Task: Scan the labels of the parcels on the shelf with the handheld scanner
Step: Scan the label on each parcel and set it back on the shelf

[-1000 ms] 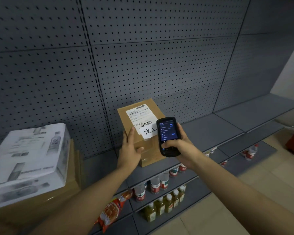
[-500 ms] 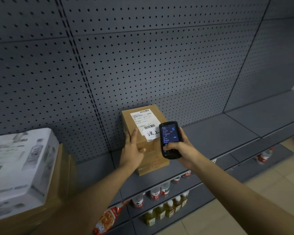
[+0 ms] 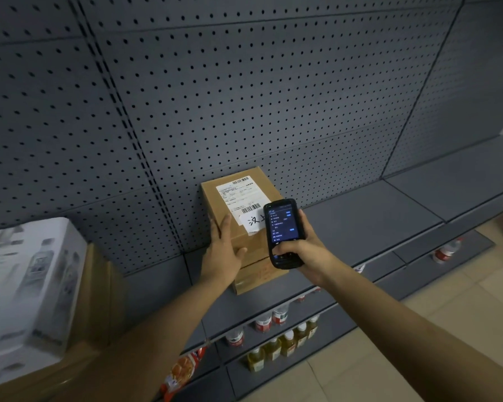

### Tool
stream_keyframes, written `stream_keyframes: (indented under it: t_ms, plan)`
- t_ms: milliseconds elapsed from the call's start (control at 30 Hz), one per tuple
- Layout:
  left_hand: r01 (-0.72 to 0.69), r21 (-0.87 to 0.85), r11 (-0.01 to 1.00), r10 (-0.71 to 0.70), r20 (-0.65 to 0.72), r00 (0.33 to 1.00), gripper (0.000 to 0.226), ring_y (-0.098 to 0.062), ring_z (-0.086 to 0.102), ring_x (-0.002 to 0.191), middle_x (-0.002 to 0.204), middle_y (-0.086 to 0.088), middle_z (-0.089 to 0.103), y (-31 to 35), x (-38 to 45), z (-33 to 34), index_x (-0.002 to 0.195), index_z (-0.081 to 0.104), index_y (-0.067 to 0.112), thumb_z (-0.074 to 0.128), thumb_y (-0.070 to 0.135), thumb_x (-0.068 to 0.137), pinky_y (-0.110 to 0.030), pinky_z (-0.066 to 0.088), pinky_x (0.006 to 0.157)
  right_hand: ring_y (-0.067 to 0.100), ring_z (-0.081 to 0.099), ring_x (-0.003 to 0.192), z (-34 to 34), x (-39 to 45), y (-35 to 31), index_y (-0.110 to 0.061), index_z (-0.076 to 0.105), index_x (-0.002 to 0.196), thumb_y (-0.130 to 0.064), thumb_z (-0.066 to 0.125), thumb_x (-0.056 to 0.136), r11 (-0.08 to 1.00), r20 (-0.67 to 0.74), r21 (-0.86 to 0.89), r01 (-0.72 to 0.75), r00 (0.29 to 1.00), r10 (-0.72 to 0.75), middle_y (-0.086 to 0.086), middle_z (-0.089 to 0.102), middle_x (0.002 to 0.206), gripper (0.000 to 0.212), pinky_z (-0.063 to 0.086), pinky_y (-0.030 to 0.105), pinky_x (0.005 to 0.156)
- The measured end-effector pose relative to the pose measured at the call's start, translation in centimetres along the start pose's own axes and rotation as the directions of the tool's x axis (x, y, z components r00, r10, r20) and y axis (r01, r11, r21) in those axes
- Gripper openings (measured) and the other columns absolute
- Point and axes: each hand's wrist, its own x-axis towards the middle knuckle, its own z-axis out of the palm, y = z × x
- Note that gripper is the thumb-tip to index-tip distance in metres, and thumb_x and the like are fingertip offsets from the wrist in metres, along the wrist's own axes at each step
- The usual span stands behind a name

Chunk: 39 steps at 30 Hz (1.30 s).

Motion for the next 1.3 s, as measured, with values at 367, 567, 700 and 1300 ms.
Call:
stream_keyframes:
  t_ms: [367, 567, 700, 1300]
  plan:
    - [-0.044, -0.127, 0.991, 0.055, 0.089, 0.994, 0.109, -0.025, 0.029, 0.138, 0.153, -0.006, -0.002, -2.0, -2.3, -1.7, 0.151, -0.01, 0.026, 0.074, 0.021, 0.081, -0.041, 0.031, 0.113, 0.025, 0.057, 0.112, 2.6, -1.4, -1.1, -0.042, 0.034, 0.142, 0.012, 0.071, 0.06, 0.976, -0.013, -0.209, 0.067, 0.997, -0.072, 0.005, 0.06, 0.121, 0.104, 0.054, 0.045, 0.088]
    - [-0.06, -0.026, 0.998, 0.061, 0.065, 0.996, 0.086, -0.022, 0.045, 0.125, 0.147, 0.0, 0.018, -5.6, -4.6, -5.5, 0.15, 0.007, 0.028, 0.065, 0.031, 0.087, -0.039, 0.046, 0.1, 0.022, 0.058, 0.108, 8.0, -1.6, -1.7, -0.05, 0.037, 0.124, 0.019, 0.067, 0.068, 0.972, 0.065, -0.223, 0.073, 0.996, -0.06, -0.003, 0.062, 0.112, 0.094, 0.05, 0.045, 0.096]
    - [-0.038, -0.033, 0.999, 0.036, -0.055, 0.998, 0.072, -0.02, 0.049, 0.119, 0.144, -0.001, 0.03, -8.0, -6.0, -10.0, 0.149, 0.017, 0.025, 0.059, 0.027, 0.09, -0.038, 0.048, 0.096, 0.027, 0.061, 0.11, 13.7, -1.2, -1.0, -0.04, 0.048, 0.127, 0.015, 0.072, 0.055, 0.985, 0.135, -0.163, 0.065, 0.99, -0.043, 0.004, 0.068, 0.112, 0.094, 0.053, 0.04, 0.087]
    - [0.233, 0.133, 0.963, -0.158, -0.419, 0.894, 0.042, -0.022, 0.048, 0.121, 0.13, -0.001, 0.052, -24.7, -14.8, -26.9, 0.13, 0.052, 0.021, 0.06, 0.032, 0.09, -0.037, 0.037, 0.103, 0.032, 0.063, 0.098, 33.8, -2.3, 4.0, -0.022, 0.049, 0.134, 0.019, 0.063, 0.071, 0.986, 0.399, -0.019, -0.163, 0.904, 0.157, 0.017, 0.065, 0.117, 0.076, 0.054, 0.037, 0.065]
